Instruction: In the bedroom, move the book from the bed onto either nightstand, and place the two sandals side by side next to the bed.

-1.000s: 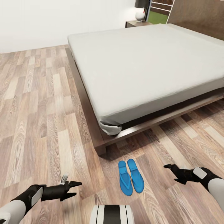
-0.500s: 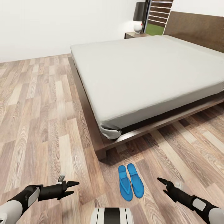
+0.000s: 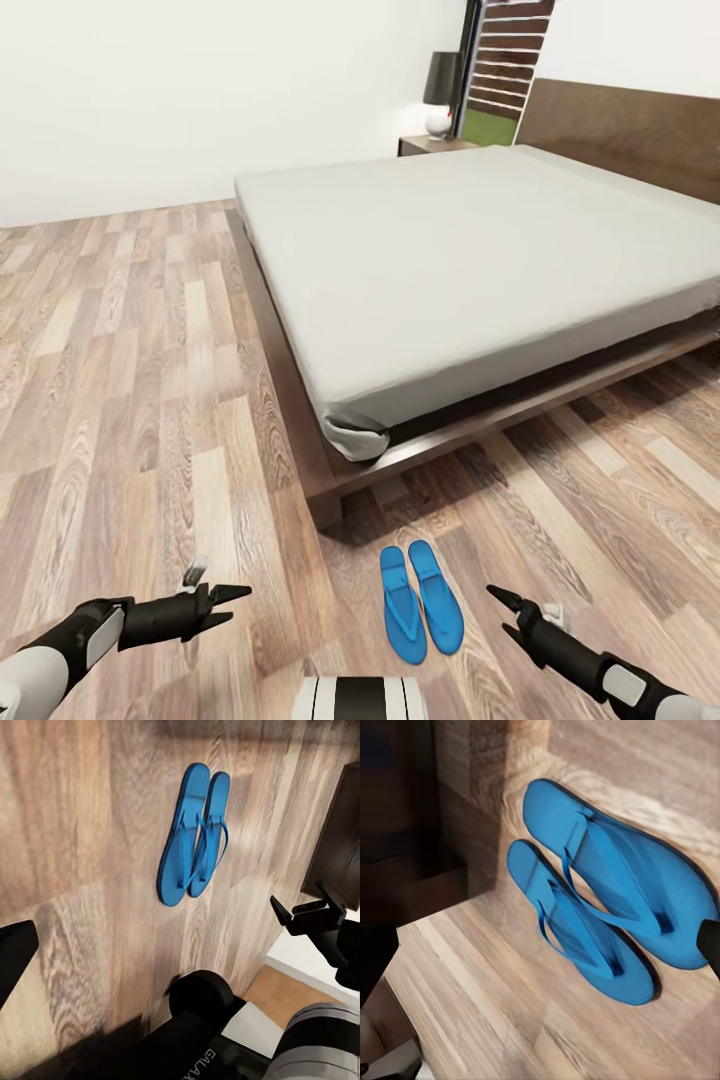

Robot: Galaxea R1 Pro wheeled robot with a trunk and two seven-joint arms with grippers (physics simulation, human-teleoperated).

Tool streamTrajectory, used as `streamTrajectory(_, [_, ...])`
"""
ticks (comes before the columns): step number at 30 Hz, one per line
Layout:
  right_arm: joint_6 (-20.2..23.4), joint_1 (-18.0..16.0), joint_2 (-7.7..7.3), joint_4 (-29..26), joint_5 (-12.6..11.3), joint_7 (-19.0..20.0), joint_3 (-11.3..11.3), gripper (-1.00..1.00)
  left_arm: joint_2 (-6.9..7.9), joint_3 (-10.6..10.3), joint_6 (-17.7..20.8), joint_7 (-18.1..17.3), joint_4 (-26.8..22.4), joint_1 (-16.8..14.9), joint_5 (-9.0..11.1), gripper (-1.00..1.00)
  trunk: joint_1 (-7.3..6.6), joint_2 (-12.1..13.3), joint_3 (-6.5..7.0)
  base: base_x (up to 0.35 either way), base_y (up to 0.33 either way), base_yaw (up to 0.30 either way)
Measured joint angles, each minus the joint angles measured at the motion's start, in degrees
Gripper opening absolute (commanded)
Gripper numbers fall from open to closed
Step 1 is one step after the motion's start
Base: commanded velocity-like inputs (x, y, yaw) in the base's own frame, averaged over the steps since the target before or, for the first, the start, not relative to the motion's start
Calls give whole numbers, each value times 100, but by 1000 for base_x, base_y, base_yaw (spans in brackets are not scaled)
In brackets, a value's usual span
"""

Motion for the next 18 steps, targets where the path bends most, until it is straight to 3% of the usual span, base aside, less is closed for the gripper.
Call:
streamTrajectory(7, [-6, 17, 26, 3, 12, 7, -1, 100, 5, 6, -518, -5, 155, 0, -3, 100, -18, 9, 155, 0, 0, 0])
streamTrajectory(18, [-21, 40, 116, -2, 61, -7, 0, 100, 5, 1, -803, 48, 259, 3, -6, 100, -46, 24, 399, 0, 0, 0])
